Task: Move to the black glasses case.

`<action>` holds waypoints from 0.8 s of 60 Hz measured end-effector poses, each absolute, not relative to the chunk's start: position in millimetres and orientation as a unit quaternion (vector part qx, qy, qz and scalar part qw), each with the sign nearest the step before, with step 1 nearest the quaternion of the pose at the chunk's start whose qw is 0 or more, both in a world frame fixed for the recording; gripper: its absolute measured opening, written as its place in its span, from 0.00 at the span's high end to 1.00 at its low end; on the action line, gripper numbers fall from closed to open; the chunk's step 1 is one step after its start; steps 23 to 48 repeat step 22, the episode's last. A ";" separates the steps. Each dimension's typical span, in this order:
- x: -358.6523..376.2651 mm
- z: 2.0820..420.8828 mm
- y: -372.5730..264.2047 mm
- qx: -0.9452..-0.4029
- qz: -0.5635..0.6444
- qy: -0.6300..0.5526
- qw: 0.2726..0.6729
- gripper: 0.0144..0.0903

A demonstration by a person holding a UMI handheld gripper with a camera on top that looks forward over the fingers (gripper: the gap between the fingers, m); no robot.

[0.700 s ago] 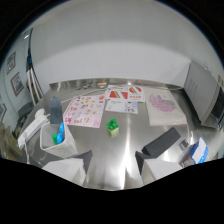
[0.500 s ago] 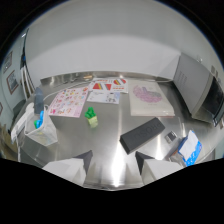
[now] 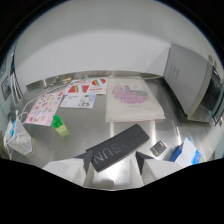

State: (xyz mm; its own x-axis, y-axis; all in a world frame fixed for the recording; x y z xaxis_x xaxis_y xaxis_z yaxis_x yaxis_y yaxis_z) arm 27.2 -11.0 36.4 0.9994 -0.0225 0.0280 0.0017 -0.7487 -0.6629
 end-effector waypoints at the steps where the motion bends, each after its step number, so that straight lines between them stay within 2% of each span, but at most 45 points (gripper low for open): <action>1: 27.7 35.6 -8.3 -0.935 -0.018 0.005 0.354 0.08; 16: 27.6 32.2 20.8 -0.934 -0.016 -0.009 0.358 0.08; 48: 30.2 31.4 23.3 -0.933 -0.016 -0.012 0.360 0.08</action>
